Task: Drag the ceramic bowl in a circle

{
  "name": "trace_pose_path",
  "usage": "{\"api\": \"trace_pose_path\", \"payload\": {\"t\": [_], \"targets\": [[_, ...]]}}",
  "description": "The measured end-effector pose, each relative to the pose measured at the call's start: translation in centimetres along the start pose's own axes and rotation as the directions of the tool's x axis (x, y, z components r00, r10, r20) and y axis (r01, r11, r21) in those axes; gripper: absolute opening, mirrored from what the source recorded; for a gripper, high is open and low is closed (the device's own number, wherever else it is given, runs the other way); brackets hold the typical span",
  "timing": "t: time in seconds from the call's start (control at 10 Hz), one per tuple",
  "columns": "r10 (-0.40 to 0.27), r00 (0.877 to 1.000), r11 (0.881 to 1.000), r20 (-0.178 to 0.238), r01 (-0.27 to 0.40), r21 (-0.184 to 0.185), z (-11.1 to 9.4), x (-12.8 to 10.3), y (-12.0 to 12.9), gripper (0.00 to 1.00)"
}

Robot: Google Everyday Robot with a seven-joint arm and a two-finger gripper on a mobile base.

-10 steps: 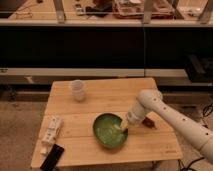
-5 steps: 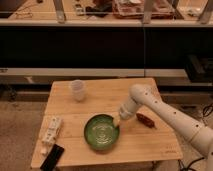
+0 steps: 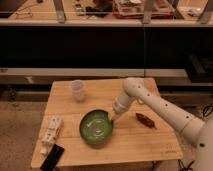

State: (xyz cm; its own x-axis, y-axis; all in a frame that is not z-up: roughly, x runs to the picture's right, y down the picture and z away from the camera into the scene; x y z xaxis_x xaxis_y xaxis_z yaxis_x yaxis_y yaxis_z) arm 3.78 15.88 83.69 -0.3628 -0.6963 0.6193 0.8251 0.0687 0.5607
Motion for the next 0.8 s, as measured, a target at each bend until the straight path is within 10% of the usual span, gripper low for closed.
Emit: {"api": "trace_pose_path", "payload": {"t": [0.8], "targets": [[0.154,0.988,0.988,0.004,-0.154,-0.003,-0.2,4.2,5.2,0.0]]}}
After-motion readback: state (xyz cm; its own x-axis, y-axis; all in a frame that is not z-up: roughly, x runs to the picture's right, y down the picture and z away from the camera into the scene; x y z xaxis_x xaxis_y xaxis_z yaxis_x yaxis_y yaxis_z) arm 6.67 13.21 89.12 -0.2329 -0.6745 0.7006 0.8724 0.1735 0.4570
